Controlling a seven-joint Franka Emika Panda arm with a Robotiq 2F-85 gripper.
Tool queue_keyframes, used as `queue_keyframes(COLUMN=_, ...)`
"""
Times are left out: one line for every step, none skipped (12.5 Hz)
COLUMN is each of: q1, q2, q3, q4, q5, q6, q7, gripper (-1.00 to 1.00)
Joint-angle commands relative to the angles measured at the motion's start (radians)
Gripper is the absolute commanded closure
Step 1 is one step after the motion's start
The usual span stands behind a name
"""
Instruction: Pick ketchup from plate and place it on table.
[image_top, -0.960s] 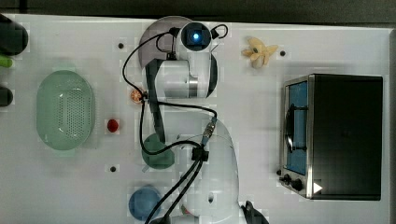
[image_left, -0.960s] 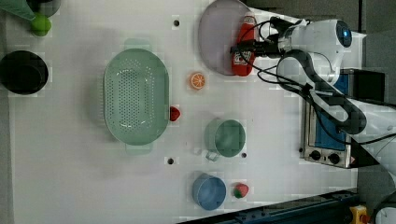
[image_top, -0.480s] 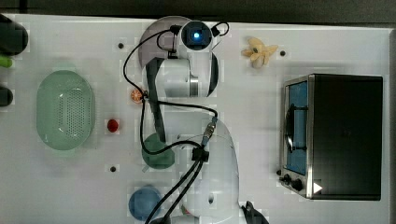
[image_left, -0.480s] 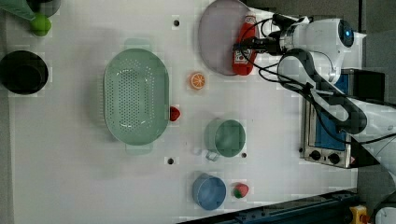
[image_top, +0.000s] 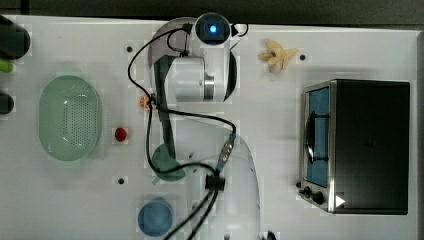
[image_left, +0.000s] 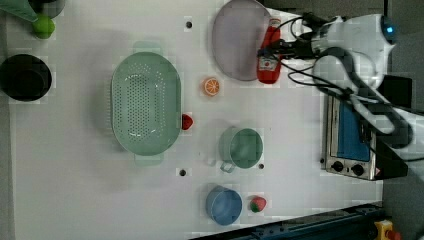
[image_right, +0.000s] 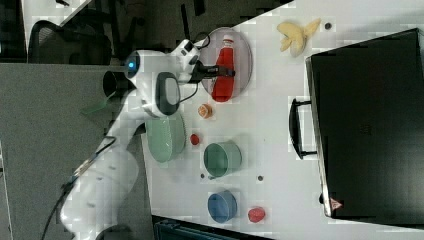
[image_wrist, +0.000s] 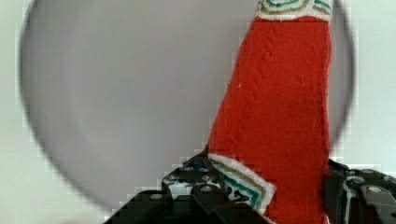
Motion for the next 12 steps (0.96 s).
queue_keyframes(q1=-0.045, q2=-0.249, q3=0.004, q4=0.015, q5=0.015, q6=-0.159, q7=0.012, gripper=-0.17)
queue_keyframes(q1=-0.052, q2=-0.302, q3=-0.002, q4=0.002, q5=0.015, q6=-0.235, q7=0.012, gripper=-0.17)
queue_keyframes(q1=-0.057, q2=-0.355, q3=-0.012, q4=-0.019, q5=0.015, q6=-0.307, q7=0.017, gripper=-0.17)
queue_keyframes(q1=-0.060, q2=-0.402, q3=-0.023, q4=-0.049, q5=0.015, q6=-0.364, q7=0.038, gripper=-0.17)
queue_keyframes(q1=-0.061, q2=-0.446, q3=-0.035, q4=-0.092, q5=0.015, q6=-0.396, q7=0.070, gripper=-0.17)
queue_keyframes(q1=-0.061, q2=-0.487, q3=-0.044, q4=-0.146, q5=0.015, q6=-0.399, q7=0.100, gripper=-0.17)
queue_keyframes(q1=-0.061, q2=-0.526, q3=-0.051, q4=-0.205, q5=0.015, q6=-0.394, q7=0.122, gripper=-0.17)
queue_keyframes(q1=-0.061, q2=-0.562, q3=-0.056, q4=-0.267, q5=0.015, q6=-0.380, q7=0.136, gripper=-0.17)
queue_keyframes(q1=-0.062, q2=-0.594, q3=-0.061, q4=-0.332, q5=0.015, q6=-0.352, q7=0.142, gripper=-0.17)
queue_keyframes(q1=-0.062, q2=-0.621, q3=-0.064, q4=-0.401, q5=0.015, q6=-0.298, q7=0.143, gripper=-0.17)
queue_keyframes(q1=-0.062, q2=-0.640, q3=-0.067, q4=-0.472, q5=0.015, q6=-0.228, q7=0.143, gripper=-0.17)
queue_keyframes(q1=-0.062, q2=-0.651, q3=-0.068, q4=-0.543, q5=0.015, q6=-0.155, q7=0.144, gripper=-0.17)
